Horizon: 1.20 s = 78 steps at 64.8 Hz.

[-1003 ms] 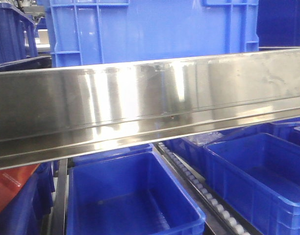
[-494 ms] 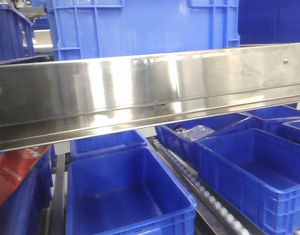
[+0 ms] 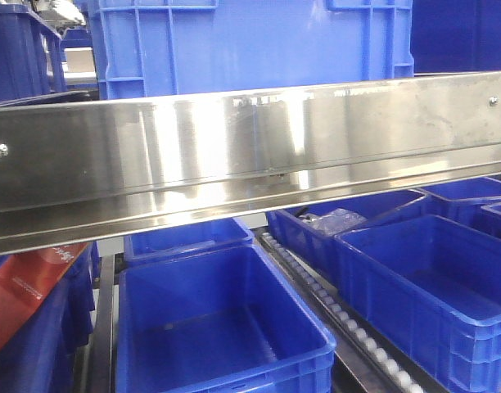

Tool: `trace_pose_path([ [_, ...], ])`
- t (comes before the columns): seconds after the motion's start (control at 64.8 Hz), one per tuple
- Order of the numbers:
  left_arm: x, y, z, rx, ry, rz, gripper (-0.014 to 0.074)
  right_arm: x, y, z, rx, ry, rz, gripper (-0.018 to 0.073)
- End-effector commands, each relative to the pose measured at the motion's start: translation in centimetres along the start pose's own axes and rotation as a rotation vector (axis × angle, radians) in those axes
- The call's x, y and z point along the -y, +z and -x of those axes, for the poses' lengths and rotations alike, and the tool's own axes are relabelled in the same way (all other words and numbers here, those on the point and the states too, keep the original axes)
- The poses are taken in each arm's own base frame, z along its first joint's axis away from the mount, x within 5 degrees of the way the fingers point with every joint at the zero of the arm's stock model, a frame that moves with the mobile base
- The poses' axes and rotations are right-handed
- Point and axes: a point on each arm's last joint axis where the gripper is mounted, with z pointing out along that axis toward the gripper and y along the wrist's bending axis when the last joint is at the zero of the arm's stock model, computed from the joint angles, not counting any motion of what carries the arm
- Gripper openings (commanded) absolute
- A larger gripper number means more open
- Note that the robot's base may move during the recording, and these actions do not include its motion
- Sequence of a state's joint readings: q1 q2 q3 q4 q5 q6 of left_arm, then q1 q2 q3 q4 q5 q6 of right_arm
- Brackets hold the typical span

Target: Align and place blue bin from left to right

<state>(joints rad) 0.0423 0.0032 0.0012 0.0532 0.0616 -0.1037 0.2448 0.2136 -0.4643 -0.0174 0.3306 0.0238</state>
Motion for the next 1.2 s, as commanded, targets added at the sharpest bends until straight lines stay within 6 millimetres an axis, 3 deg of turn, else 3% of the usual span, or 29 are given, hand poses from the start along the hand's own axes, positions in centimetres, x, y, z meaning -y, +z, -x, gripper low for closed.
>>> trace_pose_path([
  [0.0,0.0,0.0,0.3,0.030,0.005,0.000,-0.0006,0.0,-0.1,0.2,0.026,-0.015,-0.004,-0.0088],
  [0.231,0.0,0.0,0.3,0.030,0.005,0.000,-0.0006,0.0,-0.3,0.3,0.043,0.000,-0.010,-0.0088],
  [0.432,0.0,0.0,0.3,0.030,0.005,0.000,-0.0006,1.0,-1.0,-0.5,0.047,-0.103,-0.237,-0.0088],
  [0.602,0.0,0.0,0.3,0.030,0.005,0.000,-0.0006,1.5,-1.1,-4.0,0.021,-0.097,-0.374,-0.0088],
  [0.787,0.0,0.0,0.3,0.030,0.005,0.000,-0.0006,2.0,-0.7,-9.0,-0.003,-0.078,-0.422,-0.0088],
  [0.895,0.0,0.0,0.3,0.030,0.005,0.000,-0.0006,2.3,-0.4,-10.8,-0.012,-0.072,-0.428,-0.0088],
  [0.972,0.0,0.0,0.3,0.030,0.005,0.000,-0.0006,2.4,-0.2,-11.5,0.030,-0.070,-0.438,-0.0088],
  [1.018,0.0,0.0,0.3,0.030,0.005,0.000,-0.0006,2.5,-0.3,-11.0,0.096,-0.059,-0.444,-0.0088],
  [1.188,0.0,0.0,0.3,0.030,0.005,0.000,-0.0006,2.5,-0.2,-11.2,0.069,-0.052,-0.441,-0.0088],
])
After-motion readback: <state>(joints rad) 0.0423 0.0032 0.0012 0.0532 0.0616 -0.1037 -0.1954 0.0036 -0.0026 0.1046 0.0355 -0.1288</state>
